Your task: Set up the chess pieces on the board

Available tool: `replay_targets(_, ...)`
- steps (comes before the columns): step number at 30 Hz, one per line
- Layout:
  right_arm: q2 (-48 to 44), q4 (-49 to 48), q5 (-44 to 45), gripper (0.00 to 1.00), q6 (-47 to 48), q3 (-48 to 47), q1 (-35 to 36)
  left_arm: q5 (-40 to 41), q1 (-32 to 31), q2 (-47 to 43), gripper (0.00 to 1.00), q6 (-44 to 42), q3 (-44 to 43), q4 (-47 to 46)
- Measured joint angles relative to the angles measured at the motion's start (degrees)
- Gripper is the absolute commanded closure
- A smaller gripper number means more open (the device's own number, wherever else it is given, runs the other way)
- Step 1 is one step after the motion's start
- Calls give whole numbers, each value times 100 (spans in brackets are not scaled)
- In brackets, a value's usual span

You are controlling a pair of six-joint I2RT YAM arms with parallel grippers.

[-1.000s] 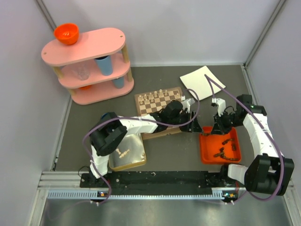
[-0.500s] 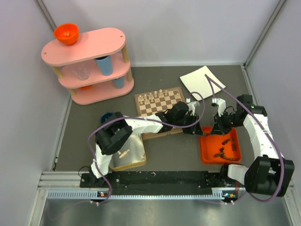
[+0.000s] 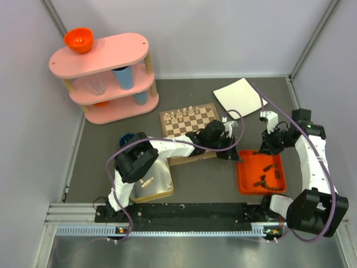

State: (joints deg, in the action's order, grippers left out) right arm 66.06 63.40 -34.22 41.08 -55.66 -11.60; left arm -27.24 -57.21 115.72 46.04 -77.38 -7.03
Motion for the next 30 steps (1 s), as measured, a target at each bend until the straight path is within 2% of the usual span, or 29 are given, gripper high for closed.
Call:
replay_targets(3,-90,-28,48,100,35,-208,-203,-61,-17,138,88,-15,-195,111)
replay_targets(6,-175,-37,22,100,37,-243,-219,-164,-90,372,79,-15,-514,192)
replay_targets(7,-186,-33,15,100,37,-243,-219,-190,-127,439,72,-7,-605,197)
replay_targets(11,-219,-31,-4,100,35,-243,-219,-229,-238,520,54,2,-713,284)
replay_targets(14,-271,-28,-15,100,33,-243,-221,-234,-271,522,45,-17,-726,376)
replay_targets(23,-343,42,-170,100,24,-243,-221,-153,-234,284,44,-125,-619,444)
replay_targets(27,-343,111,-345,100,20,-243,-234,-72,-131,-549,44,-227,37,319)
replay_targets(30,-339,160,-503,100,17,-256,-208,-28,90,-1510,42,-326,750,22)
